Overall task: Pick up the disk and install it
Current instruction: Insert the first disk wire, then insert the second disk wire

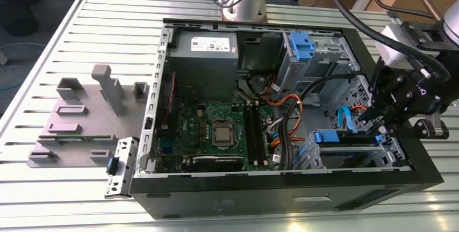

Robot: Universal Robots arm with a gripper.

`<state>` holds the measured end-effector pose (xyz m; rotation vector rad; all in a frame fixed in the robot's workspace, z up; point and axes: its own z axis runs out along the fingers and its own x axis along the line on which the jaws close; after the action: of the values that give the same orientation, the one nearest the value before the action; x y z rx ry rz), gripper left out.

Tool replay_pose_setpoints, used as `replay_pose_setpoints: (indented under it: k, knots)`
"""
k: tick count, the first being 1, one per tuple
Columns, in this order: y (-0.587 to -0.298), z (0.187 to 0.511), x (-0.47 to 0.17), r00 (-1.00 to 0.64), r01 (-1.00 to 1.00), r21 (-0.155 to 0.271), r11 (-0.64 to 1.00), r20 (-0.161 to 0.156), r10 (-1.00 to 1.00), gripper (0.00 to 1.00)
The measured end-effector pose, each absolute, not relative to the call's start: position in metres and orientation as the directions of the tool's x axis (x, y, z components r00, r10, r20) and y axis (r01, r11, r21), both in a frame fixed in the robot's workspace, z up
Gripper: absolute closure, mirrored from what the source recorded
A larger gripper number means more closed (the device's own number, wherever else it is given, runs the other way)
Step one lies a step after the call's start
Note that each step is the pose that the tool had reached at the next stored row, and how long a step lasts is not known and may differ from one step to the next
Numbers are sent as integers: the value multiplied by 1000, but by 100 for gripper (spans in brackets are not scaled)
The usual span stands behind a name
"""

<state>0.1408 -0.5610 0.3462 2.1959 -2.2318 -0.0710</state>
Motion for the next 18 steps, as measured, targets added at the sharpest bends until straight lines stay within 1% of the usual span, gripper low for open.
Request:
replay_pose_setpoints:
  k: [3,5,18]
  knots:
    - [-561,346,141,-15,-999,36,13,-50,-999,65]
    - [-561,346,141,-14,-999,34,12,-59,-998,65]
    - [-560,348,143,-14,-999,33,12,-61,-998,65]
